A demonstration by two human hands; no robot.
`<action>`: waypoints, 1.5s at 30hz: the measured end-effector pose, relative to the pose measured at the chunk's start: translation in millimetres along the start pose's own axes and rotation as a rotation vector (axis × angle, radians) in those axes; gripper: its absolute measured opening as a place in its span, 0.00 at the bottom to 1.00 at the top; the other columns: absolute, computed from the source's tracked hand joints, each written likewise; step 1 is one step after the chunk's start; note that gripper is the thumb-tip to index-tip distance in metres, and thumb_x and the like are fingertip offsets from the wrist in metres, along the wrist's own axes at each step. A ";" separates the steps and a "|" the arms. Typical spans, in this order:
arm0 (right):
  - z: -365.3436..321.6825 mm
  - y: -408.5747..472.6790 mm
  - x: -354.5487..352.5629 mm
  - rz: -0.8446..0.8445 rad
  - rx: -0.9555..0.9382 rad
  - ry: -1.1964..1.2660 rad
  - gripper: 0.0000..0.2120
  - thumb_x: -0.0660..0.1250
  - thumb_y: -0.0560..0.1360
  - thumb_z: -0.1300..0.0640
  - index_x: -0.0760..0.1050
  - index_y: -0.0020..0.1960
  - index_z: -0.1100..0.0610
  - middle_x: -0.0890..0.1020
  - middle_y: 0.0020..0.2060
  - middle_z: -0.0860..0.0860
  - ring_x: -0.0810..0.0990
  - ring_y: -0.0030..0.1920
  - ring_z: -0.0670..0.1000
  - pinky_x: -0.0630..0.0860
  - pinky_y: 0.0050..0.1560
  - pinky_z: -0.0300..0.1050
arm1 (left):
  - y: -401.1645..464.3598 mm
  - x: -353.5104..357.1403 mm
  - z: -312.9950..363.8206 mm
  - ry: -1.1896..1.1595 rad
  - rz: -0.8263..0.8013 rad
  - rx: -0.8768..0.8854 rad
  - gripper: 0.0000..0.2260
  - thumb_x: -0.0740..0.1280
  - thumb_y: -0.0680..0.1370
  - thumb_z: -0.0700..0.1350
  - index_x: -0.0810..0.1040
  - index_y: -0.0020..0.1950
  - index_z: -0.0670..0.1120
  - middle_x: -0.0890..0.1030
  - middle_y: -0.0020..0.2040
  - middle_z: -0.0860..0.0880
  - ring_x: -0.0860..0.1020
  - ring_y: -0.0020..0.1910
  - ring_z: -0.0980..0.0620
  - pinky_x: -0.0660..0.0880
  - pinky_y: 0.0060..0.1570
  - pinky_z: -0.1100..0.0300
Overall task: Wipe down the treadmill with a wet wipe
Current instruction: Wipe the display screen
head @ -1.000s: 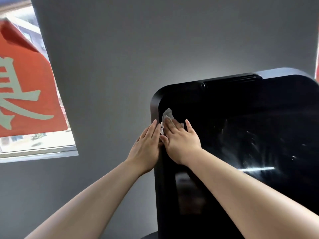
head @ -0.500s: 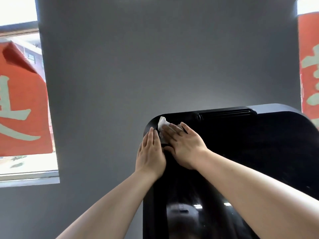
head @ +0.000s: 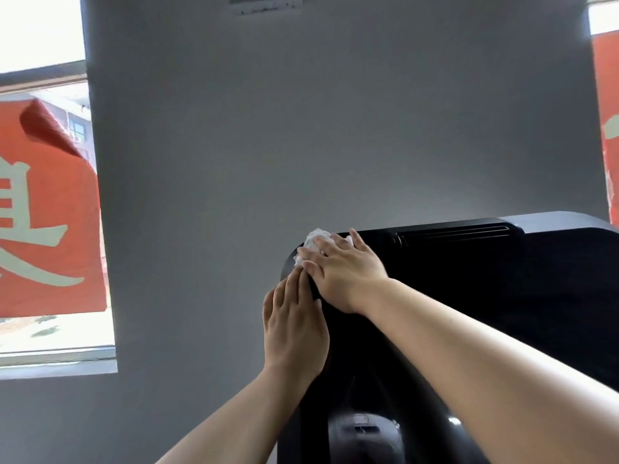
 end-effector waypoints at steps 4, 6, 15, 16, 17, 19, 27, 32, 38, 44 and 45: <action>-3.9 3.2 3.1 0.028 0.000 -0.033 0.23 0.39 0.82 0.46 0.52 0.76 0.46 0.53 0.77 0.47 0.48 0.76 0.48 0.35 0.73 0.53 | 0.8 -3.5 0.7 0.043 -0.022 0.033 0.22 0.53 0.74 0.47 0.74 0.64 0.41 0.78 0.61 0.45 0.76 0.60 0.48 0.59 0.60 0.59; 6.6 1.7 -2.7 0.036 0.028 -0.045 0.24 0.39 0.82 0.46 0.52 0.77 0.48 0.54 0.77 0.47 0.50 0.76 0.47 0.35 0.73 0.53 | 4.7 -7.2 2.1 0.088 -0.030 0.049 0.21 0.53 0.73 0.48 0.74 0.61 0.42 0.79 0.57 0.45 0.78 0.54 0.46 0.60 0.57 0.58; 76.1 -13.6 -18.5 -0.037 0.170 -0.228 0.25 0.43 0.82 0.49 0.56 0.75 0.58 0.58 0.75 0.56 0.59 0.74 0.52 0.41 0.74 0.51 | 56.6 -0.9 65.9 0.030 -0.250 0.250 0.23 0.50 0.82 0.46 0.52 0.77 0.47 0.53 0.78 0.51 0.51 0.76 0.55 0.45 0.71 0.62; 76.6 -11.8 -18.4 -0.040 0.151 -0.240 0.23 0.46 0.82 0.51 0.57 0.75 0.57 0.60 0.74 0.56 0.61 0.72 0.53 0.43 0.75 0.51 | 62.9 2.0 74.1 0.013 -0.273 0.258 0.22 0.50 0.82 0.45 0.55 0.76 0.47 0.56 0.77 0.50 0.54 0.75 0.54 0.49 0.72 0.61; 77.0 -9.4 -17.7 -0.036 0.137 -0.244 0.23 0.49 0.81 0.53 0.59 0.74 0.57 0.63 0.72 0.57 0.64 0.71 0.54 0.45 0.75 0.51 | 69.5 4.0 79.5 -0.011 -0.281 0.256 0.20 0.50 0.81 0.45 0.60 0.74 0.47 0.62 0.75 0.50 0.59 0.73 0.53 0.54 0.71 0.60; 81.0 -6.7 -19.3 -0.002 0.129 -0.216 0.21 0.51 0.79 0.57 0.65 0.70 0.57 0.69 0.68 0.56 0.69 0.67 0.54 0.49 0.74 0.48 | 79.6 5.6 86.9 -0.067 -0.304 0.240 0.17 0.51 0.81 0.46 0.66 0.70 0.50 0.71 0.69 0.51 0.67 0.68 0.52 0.62 0.66 0.57; 168.3 -50.3 -37.9 0.155 0.256 -0.109 0.18 0.46 0.83 0.55 0.69 0.66 0.53 0.74 0.62 0.52 0.71 0.65 0.52 0.55 0.71 0.46 | 86.3 15.4 112.3 0.024 -0.386 0.253 0.29 0.54 0.76 0.35 0.57 0.76 0.49 0.63 0.75 0.48 0.61 0.73 0.49 0.57 0.70 0.58; 219.8 -71.0 -34.8 0.173 0.457 -0.060 0.22 0.43 0.83 0.49 0.67 0.70 0.53 0.70 0.69 0.48 0.63 0.71 0.49 0.48 0.73 0.47 | 82.4 15.6 131.5 0.067 -0.376 0.300 0.28 0.55 0.74 0.34 0.63 0.74 0.49 0.61 0.75 0.53 0.58 0.74 0.55 0.51 0.72 0.60; 144.3 -51.0 -21.4 0.158 0.197 0.094 0.19 0.45 0.82 0.47 0.63 0.71 0.46 0.64 0.72 0.47 0.53 0.75 0.49 0.42 0.74 0.49 | 79.4 11.4 141.5 0.218 -0.381 0.269 0.24 0.56 0.75 0.37 0.65 0.71 0.48 0.70 0.69 0.50 0.66 0.69 0.49 0.56 0.70 0.57; 179.2 -70.3 -24.0 0.082 0.237 -0.040 0.24 0.41 0.82 0.45 0.51 0.77 0.49 0.55 0.76 0.47 0.47 0.76 0.48 0.37 0.74 0.51 | 73.2 10.8 144.8 0.289 -0.408 0.231 0.26 0.54 0.75 0.37 0.60 0.75 0.47 0.59 0.76 0.52 0.58 0.74 0.53 0.48 0.74 0.56; 191.2 -76.3 -26.2 0.071 0.258 -0.053 0.25 0.41 0.82 0.45 0.50 0.77 0.49 0.54 0.76 0.47 0.46 0.76 0.47 0.37 0.74 0.51 | 72.8 10.4 146.6 0.297 -0.401 0.221 0.26 0.54 0.76 0.36 0.60 0.75 0.46 0.59 0.76 0.51 0.57 0.74 0.53 0.47 0.74 0.56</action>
Point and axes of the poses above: each hand's wrist, its own y-axis towards the middle knuckle, its own x-axis out of the palm, z = x × y, the point moved 6 cm from there along y, towards the middle knuckle
